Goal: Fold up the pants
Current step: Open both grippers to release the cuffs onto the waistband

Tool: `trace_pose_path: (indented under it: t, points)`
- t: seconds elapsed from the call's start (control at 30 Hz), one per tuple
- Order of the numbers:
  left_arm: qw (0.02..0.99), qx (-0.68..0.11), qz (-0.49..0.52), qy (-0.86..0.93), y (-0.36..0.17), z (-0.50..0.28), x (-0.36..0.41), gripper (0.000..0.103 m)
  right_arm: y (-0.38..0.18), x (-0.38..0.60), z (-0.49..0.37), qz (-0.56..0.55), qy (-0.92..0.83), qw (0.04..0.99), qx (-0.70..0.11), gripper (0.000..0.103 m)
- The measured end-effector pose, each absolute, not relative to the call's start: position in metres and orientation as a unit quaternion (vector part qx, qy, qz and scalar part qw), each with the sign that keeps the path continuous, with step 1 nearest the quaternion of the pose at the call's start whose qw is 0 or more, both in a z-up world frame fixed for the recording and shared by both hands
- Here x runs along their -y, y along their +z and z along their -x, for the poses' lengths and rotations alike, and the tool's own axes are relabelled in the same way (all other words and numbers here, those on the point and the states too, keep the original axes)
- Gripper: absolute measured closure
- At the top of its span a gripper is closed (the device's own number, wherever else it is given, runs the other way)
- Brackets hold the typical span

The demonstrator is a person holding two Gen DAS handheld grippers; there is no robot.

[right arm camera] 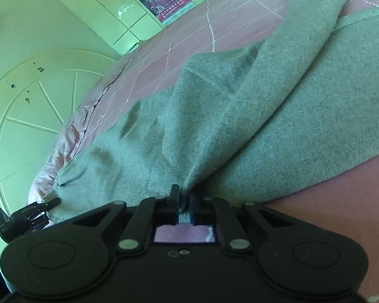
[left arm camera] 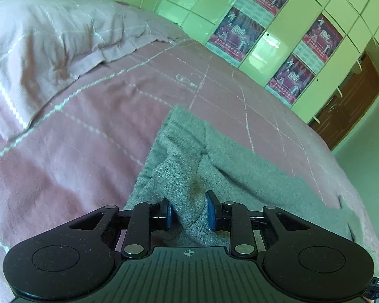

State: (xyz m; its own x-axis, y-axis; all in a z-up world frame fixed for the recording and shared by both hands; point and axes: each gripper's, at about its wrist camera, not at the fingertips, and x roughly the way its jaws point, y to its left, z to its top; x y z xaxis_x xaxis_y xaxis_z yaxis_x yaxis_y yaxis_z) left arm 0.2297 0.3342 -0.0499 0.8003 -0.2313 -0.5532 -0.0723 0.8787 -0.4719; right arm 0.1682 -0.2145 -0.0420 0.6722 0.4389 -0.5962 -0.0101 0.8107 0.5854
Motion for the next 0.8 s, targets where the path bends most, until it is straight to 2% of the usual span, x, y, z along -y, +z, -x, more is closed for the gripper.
trace_pose_path:
  t: [0.2,0.3,0.4,0.43,0.53,0.6,0.63,0.73,0.8]
  points:
    - [0.944,-0.254,0.197,-0.071,-0.018,-0.236,-0.327,0.075,-0.029,0.216,-0.16,-0.279,0.143,0.885,-0.345,0.103]
    - [0.926,-0.339,0.16,-0.05,-0.044,-0.248,-0.324,0.075,-0.046,0.213,-0.165,-0.271,0.128,0.872,-0.388,0.103]
    - [0.932,-0.322,0.16,-0.049,-0.043,-0.232,-0.327,0.072,-0.046,0.216,-0.167,-0.282,0.129,0.868,-0.388,0.103]
    - [0.934,-0.318,0.159,-0.045,-0.041,-0.227,-0.327,0.068,-0.046,0.216,-0.168,-0.283,0.131,0.867,-0.389,0.103]
    - [0.94,-0.314,0.133,-0.028,-0.034,-0.218,-0.322,0.05,-0.041,0.228,-0.163,-0.3,0.135,0.863,-0.383,0.094]
    - [0.946,-0.302,0.116,0.004,-0.024,-0.207,-0.319,0.027,-0.029,0.235,-0.152,-0.286,0.121,0.88,-0.359,0.084]
    - [0.949,-0.297,0.099,0.042,-0.018,-0.2,-0.316,0.009,-0.023,0.238,-0.148,-0.281,0.116,0.886,-0.35,0.083]
    - [0.956,-0.271,0.059,0.1,-0.004,-0.177,-0.302,0.008,-0.011,0.256,-0.137,-0.274,0.096,0.899,-0.328,0.083]
    - [0.963,-0.259,0.032,0.072,0.0,-0.168,-0.274,0.008,-0.005,0.267,-0.136,-0.267,0.083,0.906,-0.319,0.083]
